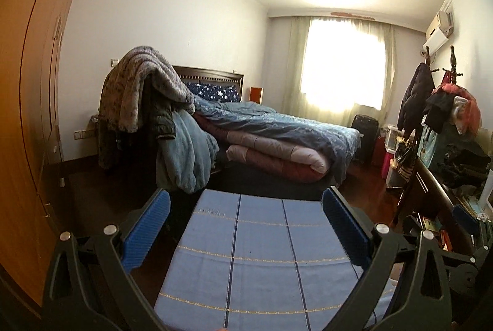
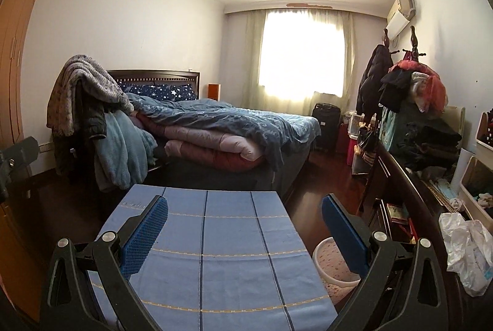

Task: Collect trash

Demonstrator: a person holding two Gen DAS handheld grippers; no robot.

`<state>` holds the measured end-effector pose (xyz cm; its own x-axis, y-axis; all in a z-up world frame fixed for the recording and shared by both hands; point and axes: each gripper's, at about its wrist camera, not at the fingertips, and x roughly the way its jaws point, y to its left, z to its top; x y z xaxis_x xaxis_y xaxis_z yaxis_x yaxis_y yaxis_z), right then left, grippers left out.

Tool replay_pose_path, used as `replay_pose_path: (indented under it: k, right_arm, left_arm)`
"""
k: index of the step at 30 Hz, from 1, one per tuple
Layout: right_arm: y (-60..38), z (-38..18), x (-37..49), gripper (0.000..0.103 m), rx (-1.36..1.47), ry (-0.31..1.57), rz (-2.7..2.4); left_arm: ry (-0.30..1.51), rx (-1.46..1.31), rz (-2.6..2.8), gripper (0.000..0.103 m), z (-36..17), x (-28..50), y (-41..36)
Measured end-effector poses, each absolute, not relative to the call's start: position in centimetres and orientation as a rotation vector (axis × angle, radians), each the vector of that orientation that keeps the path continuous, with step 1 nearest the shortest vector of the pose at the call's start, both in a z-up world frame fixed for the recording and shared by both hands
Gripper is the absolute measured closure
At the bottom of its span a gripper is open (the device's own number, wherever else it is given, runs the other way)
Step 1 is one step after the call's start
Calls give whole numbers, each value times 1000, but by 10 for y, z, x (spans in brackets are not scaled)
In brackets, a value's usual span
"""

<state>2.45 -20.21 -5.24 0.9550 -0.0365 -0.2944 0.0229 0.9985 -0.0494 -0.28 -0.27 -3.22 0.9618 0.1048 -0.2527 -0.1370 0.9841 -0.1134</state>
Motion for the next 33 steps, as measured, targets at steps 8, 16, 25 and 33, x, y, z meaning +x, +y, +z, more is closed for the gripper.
replay_pose_path:
  k: [8,16,25,33]
  right_arm:
    - [-209,-48,19,4,-32,280,-40]
    - [-216,-38,13,4,-26,238,-62]
    - [-225,-25,7,4,-22,197,-88]
    - [-230,-20,6,4,-26,186,-112]
  left_arm:
    - [195,-138,102,3,-19,-12,-4]
    - [151,-102,84,3,-4,-19,-16]
    - [138,-92,73,3,1,-19,-23]
    - [139,-65,24,3,2,-17,-33]
